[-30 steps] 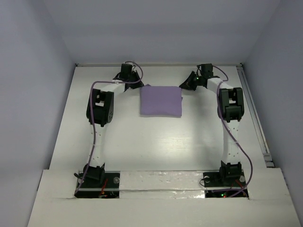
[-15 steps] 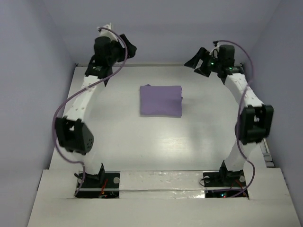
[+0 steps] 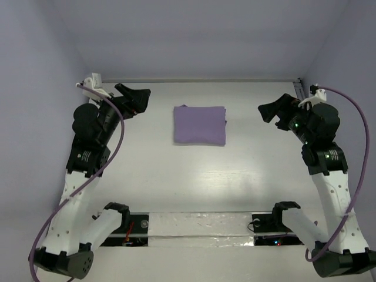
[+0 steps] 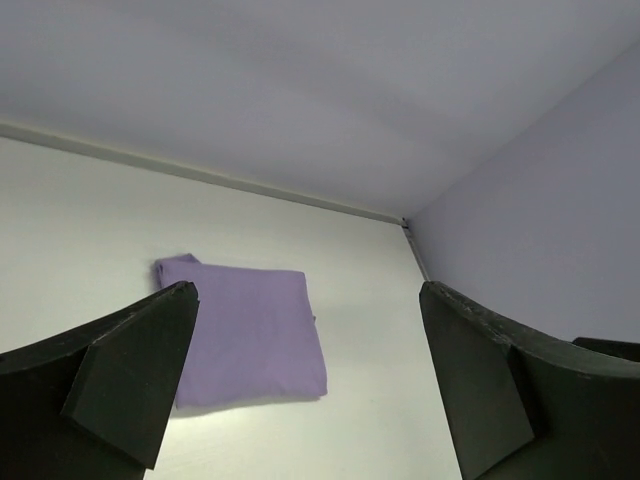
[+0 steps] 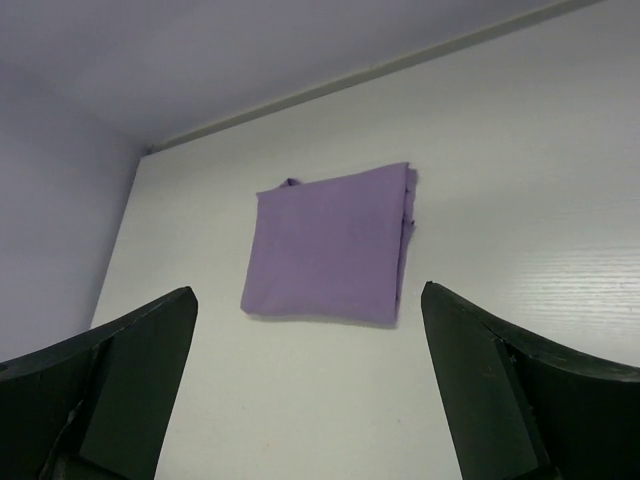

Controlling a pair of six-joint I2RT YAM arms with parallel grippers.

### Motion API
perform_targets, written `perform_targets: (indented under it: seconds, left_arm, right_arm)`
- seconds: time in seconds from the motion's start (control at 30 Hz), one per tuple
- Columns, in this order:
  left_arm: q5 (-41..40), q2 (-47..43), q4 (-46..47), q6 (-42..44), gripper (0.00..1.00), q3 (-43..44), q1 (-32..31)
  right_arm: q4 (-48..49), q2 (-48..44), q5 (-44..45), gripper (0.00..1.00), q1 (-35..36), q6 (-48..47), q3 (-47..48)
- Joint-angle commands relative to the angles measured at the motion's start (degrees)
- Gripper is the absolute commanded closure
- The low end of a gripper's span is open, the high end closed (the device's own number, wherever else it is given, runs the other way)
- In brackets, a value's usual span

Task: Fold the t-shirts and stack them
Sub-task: Smooth out wrinkles on the folded tshirt

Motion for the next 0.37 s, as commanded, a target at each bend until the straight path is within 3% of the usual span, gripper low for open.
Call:
perform_targets:
  seconds: [0.0, 0.33]
  left_arm:
    - [-1.70, -5.09, -2.92, -1.83, 0.08, -1.81, 0.29]
    - [-2.32, -5.63, -7.50, 1.51, 0.09, 1.08, 0.29]
  right_arm:
    - [-4.95, -0.55, 5.19, 0.00, -0.14, 0.22, 1.73]
    - [-2.24, -2.40, 3.53, 0.00, -0.14, 1.45, 0.68]
